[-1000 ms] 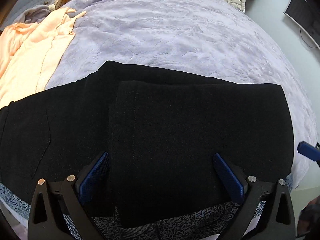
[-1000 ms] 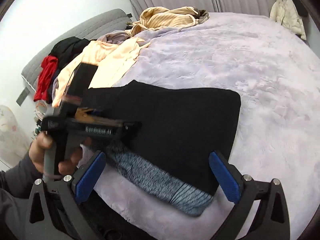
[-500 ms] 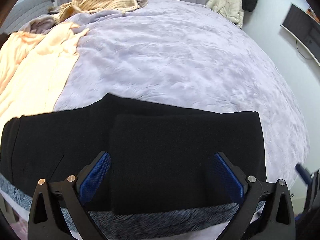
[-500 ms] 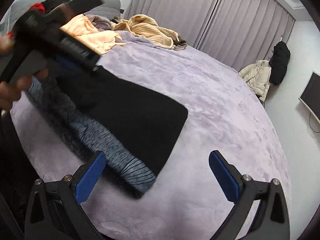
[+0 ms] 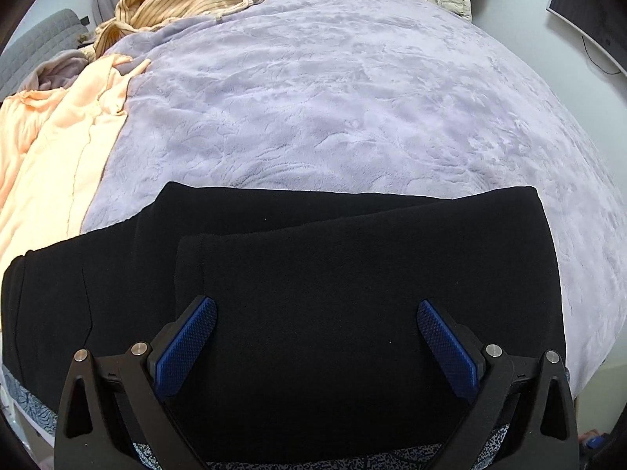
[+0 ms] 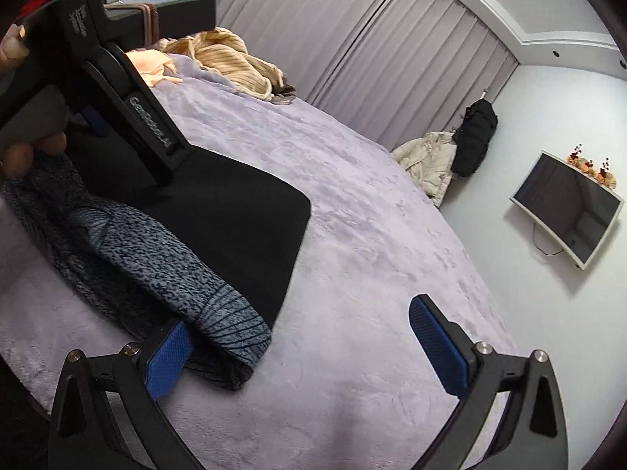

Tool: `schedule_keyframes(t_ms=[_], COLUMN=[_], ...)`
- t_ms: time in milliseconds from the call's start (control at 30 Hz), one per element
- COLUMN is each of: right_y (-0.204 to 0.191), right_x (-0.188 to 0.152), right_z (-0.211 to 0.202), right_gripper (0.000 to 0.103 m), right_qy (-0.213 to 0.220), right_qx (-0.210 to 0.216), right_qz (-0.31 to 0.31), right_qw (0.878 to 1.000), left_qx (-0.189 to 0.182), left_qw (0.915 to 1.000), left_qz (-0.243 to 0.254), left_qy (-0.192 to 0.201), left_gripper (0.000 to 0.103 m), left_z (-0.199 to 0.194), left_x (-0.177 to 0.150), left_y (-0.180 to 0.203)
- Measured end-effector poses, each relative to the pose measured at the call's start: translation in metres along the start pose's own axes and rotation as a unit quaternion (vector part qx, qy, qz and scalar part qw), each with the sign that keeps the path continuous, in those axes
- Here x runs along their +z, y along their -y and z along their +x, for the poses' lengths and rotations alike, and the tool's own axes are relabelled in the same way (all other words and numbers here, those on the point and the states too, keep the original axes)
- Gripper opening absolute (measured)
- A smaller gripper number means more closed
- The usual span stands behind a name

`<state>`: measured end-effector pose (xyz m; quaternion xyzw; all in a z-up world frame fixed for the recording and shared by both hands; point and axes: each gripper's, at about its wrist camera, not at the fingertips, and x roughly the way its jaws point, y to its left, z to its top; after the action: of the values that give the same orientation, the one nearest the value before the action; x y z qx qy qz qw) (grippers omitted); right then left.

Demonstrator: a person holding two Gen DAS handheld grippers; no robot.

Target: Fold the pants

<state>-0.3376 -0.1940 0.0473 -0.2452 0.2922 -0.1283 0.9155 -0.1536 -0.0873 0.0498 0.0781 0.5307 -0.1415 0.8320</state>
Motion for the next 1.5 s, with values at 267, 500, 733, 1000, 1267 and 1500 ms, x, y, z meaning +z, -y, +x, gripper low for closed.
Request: schedule_keyframes(t_ms=[267,500,733,1000,1267,1500], right_y=[0.015,0.018,0.062,0.030,0.022,0.019], right_x=[-0.002,-0.001,0.026,0.067,0.081,0.049], right_z=[0.013,0.005,-0.024,0.072,0.132,0.075], right_gripper=[0.103,0.103,0.103,0.103,0.103,0.103], right_qy=[-0.024,-0.049,-0.001,-0.062,-0.100,-0.094], right_qx=[-0.016,0.030,0.280,0.492,0.497,0.486], right_qz=[0.009,0.011,0.089,0.032,0.034,-0.013], right_qw=[1.000,0.998,0.956,0.868,0.861,0.869], left_qx=[-0.009,-0.007,-0.001,0.044,-0.007,-0.003], left_qw=[0.9999,0.9999,0.9999,0.9989,0.9993,0.9996], left_qz=[0.002,0.015,0.007,0.015,-0.036,-0.028], left_qy=[-0.007,0.004,0.013,0.011,-0.007,0.004], left_gripper=[0.103,0.103,0.103,0.103,0.103,0.103], left_z=[0.004,0.007,-0.018,-0.013,0.001,0.003], left_x=[0.001,-0.004,-0.012,-0.031,-0.032,-0.035], left_y=[0.001,0.001,0.000,-0.008,-0.031,-0.028])
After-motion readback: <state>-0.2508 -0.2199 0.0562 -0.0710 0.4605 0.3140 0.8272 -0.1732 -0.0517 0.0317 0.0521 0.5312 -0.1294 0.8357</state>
